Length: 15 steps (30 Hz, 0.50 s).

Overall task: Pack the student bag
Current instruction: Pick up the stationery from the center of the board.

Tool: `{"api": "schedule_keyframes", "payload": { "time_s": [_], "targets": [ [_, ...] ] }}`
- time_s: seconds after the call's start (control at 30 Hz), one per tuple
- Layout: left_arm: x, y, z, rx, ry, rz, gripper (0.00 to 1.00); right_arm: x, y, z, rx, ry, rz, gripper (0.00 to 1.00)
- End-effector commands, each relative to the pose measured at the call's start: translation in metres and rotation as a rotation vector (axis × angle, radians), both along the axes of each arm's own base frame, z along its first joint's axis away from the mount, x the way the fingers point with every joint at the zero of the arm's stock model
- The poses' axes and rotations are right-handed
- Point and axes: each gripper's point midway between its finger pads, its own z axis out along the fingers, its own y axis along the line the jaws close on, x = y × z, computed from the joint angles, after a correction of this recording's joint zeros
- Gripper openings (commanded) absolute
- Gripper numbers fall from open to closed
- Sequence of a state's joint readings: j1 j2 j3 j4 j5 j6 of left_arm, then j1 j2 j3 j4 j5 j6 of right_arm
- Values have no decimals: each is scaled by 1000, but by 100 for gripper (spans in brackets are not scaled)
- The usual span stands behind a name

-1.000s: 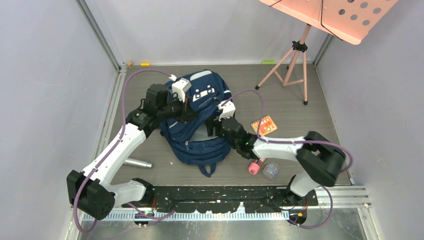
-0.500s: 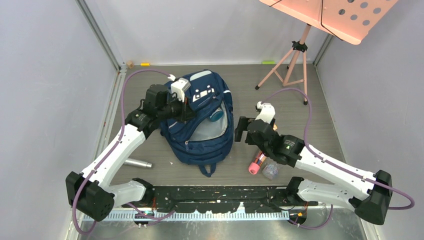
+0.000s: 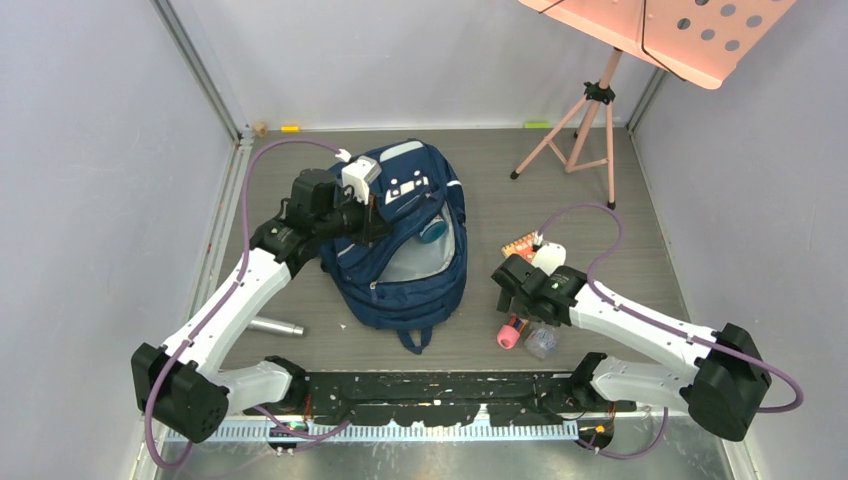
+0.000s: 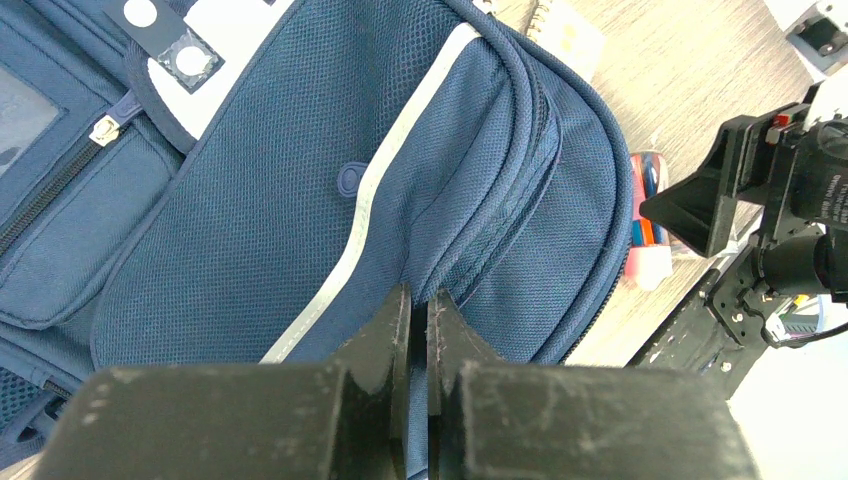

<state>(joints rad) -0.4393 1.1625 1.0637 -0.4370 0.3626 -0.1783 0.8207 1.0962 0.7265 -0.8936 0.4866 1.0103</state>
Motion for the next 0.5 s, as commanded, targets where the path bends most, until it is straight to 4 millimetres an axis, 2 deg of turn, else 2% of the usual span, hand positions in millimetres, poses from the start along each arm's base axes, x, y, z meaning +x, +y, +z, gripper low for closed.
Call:
{"api": "schedule_keyframes", "payload": {
  "time_s": [0.0,0.3,0.47],
  "targets": [
    [8,4,32,-26,-90,33,0,1,10,-13,62,8,-48,79],
    [8,4,31,-22,-87,34,0,17,20,-26,23,-4,-6,66],
    [8,4,31,-21,-87,33,0,25,30,-38,9,8,21,62]
  ]
}}
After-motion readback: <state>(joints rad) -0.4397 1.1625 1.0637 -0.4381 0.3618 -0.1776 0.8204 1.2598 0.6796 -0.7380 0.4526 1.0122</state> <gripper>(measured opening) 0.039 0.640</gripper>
